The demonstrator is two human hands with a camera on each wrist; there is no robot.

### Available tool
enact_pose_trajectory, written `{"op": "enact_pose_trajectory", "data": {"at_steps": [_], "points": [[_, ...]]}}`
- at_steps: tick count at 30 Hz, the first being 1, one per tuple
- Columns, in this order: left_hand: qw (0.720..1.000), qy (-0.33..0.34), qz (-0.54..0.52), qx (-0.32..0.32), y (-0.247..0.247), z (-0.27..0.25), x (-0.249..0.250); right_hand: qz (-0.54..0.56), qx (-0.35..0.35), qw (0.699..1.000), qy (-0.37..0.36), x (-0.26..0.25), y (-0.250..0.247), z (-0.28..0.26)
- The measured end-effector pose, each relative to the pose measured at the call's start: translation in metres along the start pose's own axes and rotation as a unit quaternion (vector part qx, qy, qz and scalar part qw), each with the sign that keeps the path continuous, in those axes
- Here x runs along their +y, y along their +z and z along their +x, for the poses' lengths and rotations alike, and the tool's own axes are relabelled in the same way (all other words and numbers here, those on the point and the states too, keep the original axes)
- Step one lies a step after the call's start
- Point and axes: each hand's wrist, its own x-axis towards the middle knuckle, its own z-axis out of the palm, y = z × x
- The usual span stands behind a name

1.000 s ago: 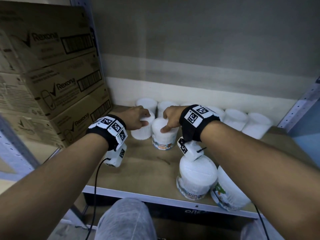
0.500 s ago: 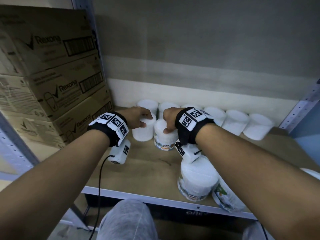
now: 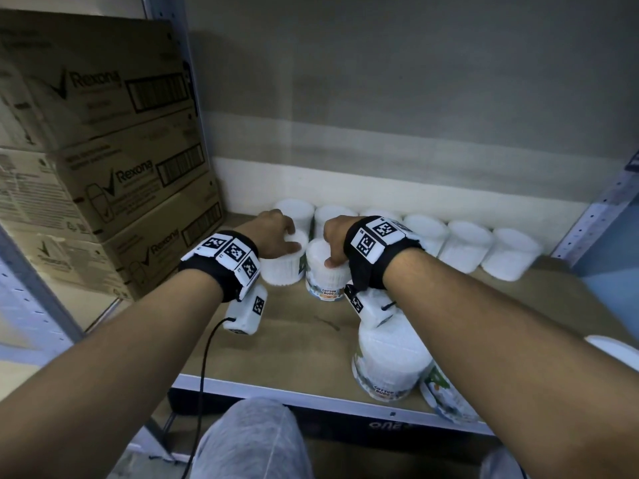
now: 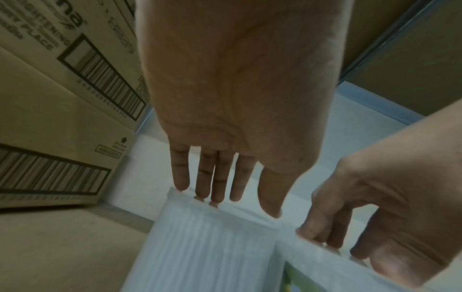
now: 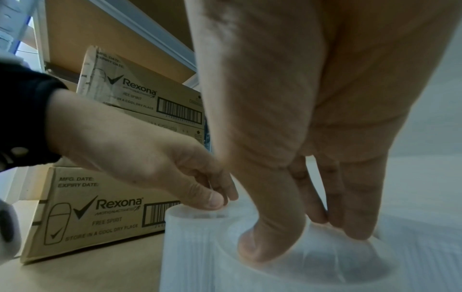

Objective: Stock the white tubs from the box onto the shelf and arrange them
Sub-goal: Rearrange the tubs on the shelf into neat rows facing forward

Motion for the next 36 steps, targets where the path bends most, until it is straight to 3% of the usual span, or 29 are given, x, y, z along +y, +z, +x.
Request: {"op": "enact_pose_trajectory", "data": {"at_steps": [6, 14, 20, 27, 36], "points": [[0.999, 0.019, -0.031, -0.008, -0.004, -0.004, -0.003, -0.018, 0.036, 0.998, -0.039, 0.007, 0.009, 0.005], [0.994, 0.075, -0.022, -0.078, -0.024, -0.008, -0.004, 0.006, 0.052, 0.998, -0.038, 0.014, 0.015, 0.007], [0.999, 0.008, -0.015, 0.045, -0.013, -0.004, 0.005, 0.020, 0.038, 0.999, -0.021, 0.015, 0.016, 0.013], [0.999, -0.006, 0.036, 0.005, -0.003, -0.001, 0.004, 0.013, -0.005, 1.000, -0.004, 0.015, 0.013, 0.019], [0.997, 0.040, 0.003, -0.073, -0.016, -0.001, -0.003, 0.025, 0.016, 1.000, 0.000, 0.014, 0.010, 0.020]]}}
